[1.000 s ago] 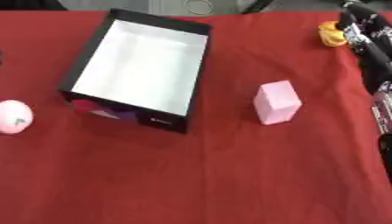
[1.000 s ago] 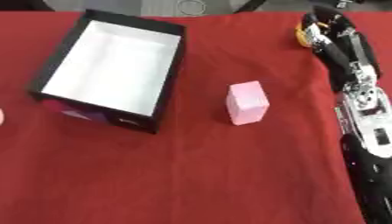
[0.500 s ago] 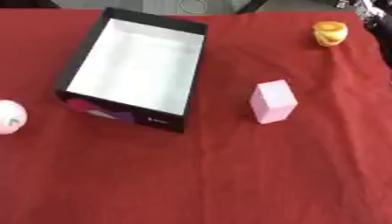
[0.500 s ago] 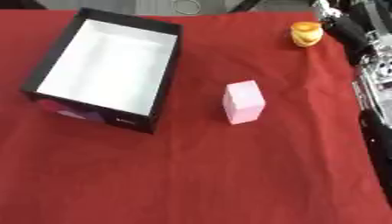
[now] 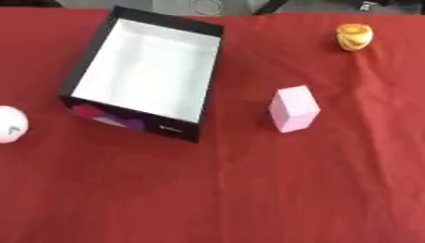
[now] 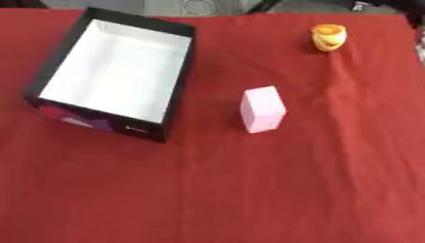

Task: Pick up objects on the table and place them in the box.

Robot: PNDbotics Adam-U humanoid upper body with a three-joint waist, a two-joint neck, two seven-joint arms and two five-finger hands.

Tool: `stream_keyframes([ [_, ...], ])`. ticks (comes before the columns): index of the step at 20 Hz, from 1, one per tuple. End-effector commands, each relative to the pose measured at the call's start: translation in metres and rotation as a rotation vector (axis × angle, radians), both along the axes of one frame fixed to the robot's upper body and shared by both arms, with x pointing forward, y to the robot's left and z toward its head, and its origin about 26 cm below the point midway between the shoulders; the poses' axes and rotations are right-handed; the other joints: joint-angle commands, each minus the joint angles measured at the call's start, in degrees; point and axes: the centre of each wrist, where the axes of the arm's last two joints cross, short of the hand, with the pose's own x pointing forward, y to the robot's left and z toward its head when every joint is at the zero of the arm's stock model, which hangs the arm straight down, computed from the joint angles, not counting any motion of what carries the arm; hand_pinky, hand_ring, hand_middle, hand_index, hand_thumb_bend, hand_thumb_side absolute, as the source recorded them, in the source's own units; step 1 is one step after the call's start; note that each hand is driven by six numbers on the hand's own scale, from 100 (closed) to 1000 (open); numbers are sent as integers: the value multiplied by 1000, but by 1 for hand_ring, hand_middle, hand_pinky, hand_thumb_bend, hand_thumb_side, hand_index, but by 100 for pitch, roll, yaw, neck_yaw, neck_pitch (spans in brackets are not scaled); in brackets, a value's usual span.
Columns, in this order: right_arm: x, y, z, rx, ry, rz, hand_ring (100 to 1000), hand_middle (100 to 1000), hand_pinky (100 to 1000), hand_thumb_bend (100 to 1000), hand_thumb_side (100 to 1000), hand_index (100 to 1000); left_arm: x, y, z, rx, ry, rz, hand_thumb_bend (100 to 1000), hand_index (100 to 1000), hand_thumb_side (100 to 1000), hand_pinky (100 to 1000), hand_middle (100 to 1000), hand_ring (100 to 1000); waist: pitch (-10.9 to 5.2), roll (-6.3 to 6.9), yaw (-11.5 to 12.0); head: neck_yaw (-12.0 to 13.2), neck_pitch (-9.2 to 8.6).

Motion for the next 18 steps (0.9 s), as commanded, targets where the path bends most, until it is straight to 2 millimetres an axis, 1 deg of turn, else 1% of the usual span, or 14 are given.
stream_keyframes([
  [1,-1,-30,19,-175,22,-46,910,878,968,386,475,887,-2,7,10,32,-24,17,832,806,630,813,767,689,-250,-80,-11,-7,4],
  [2,1,-35,21,-221,44,-41,914,885,963,415,484,891,-2,8,10,33,-23,18,832,806,629,813,766,689,-251,-88,-14,-3,1],
  [4,4,-44,25,-320,96,-23,917,887,960,430,491,893,-2,9,9,37,-19,21,833,806,628,813,766,689,-254,-99,-31,11,0],
  [6,7,-51,29,-404,144,0,919,892,957,466,478,894,-3,10,8,42,-15,23,832,805,628,813,766,686,-256,-108,-52,23,-1],
  [11,13,-60,33,-570,244,55,924,895,954,529,441,894,-3,12,7,49,-11,30,832,805,628,813,766,680,-255,-130,-88,41,-4],
  [15,14,-62,36,-683,317,95,927,896,952,516,404,895,-4,13,6,46,-2,31,831,804,627,813,766,679,-247,-150,-109,74,3],
  [18,14,-63,37,-748,359,107,930,898,951,489,338,896,-4,13,6,45,-1,30,831,803,627,813,766,678,-238,-152,-116,92,3],
])
